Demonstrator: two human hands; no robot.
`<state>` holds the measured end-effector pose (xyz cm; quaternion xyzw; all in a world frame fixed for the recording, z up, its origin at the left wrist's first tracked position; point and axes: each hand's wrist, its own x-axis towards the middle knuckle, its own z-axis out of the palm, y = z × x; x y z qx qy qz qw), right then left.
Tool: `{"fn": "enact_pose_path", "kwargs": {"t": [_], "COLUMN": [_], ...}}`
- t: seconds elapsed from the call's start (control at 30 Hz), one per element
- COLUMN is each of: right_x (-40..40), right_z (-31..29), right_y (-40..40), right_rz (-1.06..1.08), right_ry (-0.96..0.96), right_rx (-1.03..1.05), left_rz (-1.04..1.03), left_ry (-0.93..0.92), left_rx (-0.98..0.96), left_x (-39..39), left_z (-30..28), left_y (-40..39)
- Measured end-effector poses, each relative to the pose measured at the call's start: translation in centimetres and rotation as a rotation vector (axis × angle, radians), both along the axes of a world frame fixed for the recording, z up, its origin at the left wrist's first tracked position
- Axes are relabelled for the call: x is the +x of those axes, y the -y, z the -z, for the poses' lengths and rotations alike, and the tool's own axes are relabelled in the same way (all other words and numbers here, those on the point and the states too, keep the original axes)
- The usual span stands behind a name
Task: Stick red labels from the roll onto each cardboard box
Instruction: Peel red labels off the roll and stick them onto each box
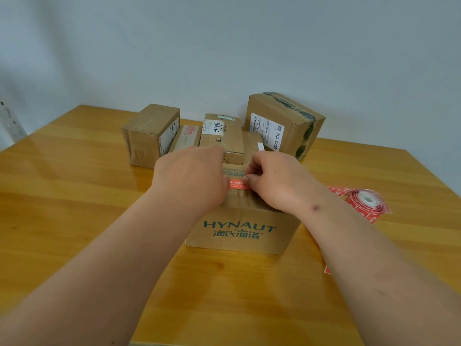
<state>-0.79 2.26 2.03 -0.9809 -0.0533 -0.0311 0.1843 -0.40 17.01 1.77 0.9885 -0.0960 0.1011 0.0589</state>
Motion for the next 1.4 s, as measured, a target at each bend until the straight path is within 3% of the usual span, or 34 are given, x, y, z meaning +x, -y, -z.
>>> {"fn": "enact_pose_path", "kwargs": {"t": [0.6,0.77,1.03,1.23,1.4], "right_x": [-0.3,-0.3,-0.4,0.2,0.3], "right_z": [0.2,0.0,-0.4,0.6,0.4], "right_y": [0.7,0.6,1.6,0.8,1.2], "right_rz": [0.053,0.061,0.037,0.093,0.089], "right_ry": [0.079,0.025,-0.041,0.081,0.048], "right_rx": [0.071,0.057,0.119,0.05,0.082], "left_rz": [-0.023,-0.016,0.071,0.063,0.045], "left_ry": [-0.071,-0.076,-0.192,-0.113,-0.142], "left_rx": [-0.216,-0.254,-0.493,-0.465,-0.569], "left_x": [0.0,0.2,0.7,0.8,1.0], "left_z": [0.6,0.7,1.0,1.4,1.7], "left_y": [-0.8,-0.8,-1.9,-1.7,-2.0]}}
